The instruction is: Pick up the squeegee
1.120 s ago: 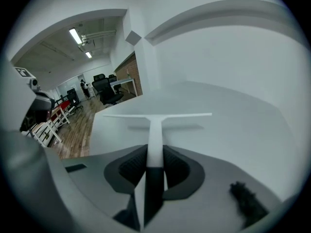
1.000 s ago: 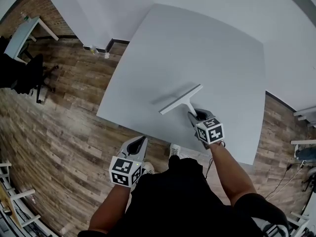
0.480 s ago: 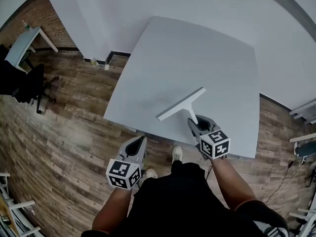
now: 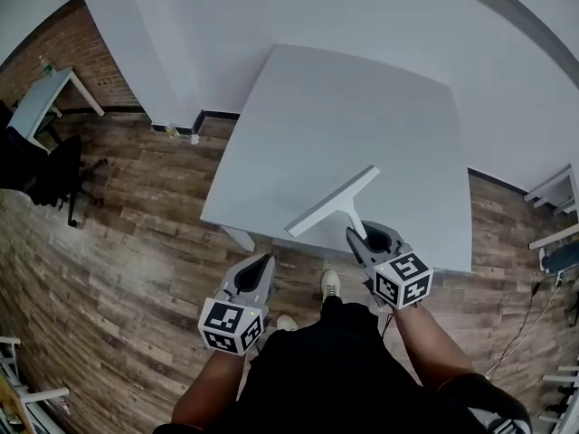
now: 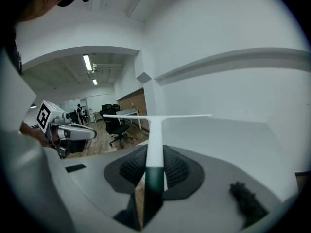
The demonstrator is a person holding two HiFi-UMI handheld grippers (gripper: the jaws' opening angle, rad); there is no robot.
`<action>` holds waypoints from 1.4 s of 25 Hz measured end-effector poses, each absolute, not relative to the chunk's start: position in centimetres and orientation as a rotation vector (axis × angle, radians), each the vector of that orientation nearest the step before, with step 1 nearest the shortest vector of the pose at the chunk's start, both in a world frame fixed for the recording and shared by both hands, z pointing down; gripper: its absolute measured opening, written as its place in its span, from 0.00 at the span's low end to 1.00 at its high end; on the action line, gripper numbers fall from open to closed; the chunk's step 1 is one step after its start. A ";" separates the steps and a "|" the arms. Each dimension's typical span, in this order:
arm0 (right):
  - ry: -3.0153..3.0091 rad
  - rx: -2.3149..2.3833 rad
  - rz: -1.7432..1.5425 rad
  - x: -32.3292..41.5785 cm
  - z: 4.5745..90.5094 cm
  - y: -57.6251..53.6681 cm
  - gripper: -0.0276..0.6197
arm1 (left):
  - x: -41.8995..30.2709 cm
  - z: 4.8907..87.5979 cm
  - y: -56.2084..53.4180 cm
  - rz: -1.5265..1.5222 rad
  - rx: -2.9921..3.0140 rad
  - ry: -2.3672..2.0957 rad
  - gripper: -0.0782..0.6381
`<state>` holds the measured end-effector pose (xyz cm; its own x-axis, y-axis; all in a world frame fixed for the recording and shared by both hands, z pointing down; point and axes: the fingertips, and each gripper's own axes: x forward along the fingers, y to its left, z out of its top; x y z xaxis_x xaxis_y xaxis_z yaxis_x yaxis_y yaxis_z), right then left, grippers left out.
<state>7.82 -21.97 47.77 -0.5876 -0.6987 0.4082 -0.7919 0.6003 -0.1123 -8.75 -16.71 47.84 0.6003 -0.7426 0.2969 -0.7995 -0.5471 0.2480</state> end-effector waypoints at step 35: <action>-2.555 1.360 0.439 23.1 42.7 -7.6 0.18 | 9.7 45.1 -8.2 0.235 2.623 -1.088 0.12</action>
